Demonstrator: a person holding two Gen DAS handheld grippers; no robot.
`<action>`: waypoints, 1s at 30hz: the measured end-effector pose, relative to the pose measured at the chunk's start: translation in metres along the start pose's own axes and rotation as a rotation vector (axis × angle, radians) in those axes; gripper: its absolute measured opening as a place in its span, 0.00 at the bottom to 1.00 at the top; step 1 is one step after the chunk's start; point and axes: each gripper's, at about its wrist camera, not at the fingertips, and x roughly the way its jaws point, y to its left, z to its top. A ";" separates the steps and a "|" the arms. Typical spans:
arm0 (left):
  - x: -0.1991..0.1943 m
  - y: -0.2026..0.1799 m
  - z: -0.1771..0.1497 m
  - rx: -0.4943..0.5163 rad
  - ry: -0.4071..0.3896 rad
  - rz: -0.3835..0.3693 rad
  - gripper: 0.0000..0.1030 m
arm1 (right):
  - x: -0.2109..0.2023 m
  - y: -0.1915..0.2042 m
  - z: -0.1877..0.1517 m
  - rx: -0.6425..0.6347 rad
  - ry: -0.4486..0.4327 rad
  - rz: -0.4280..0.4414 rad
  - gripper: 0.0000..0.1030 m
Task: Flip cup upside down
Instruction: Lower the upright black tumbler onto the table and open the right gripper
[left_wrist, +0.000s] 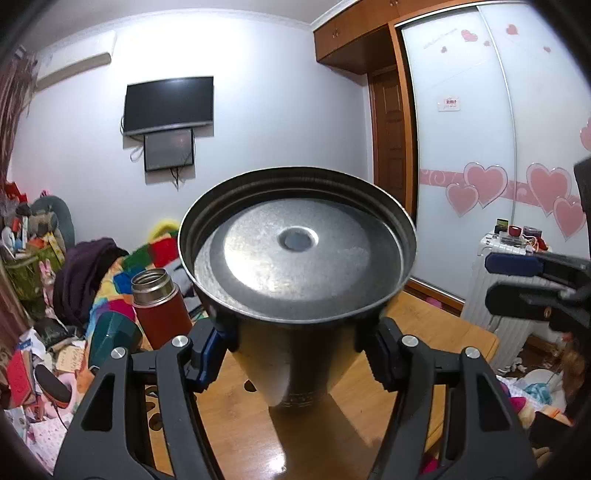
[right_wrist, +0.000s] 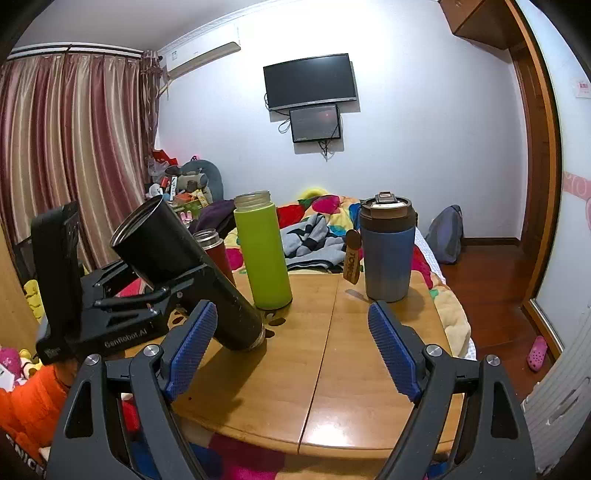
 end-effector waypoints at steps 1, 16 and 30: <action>0.002 -0.001 0.003 -0.001 0.010 -0.004 0.62 | 0.002 0.000 0.000 0.000 -0.002 -0.002 0.80; 0.042 0.010 0.028 -0.042 0.146 -0.032 0.62 | 0.014 -0.008 0.000 0.074 -0.007 0.013 0.80; 0.057 0.022 0.033 -0.095 0.177 -0.028 0.62 | 0.019 -0.007 -0.003 0.092 0.001 0.017 0.80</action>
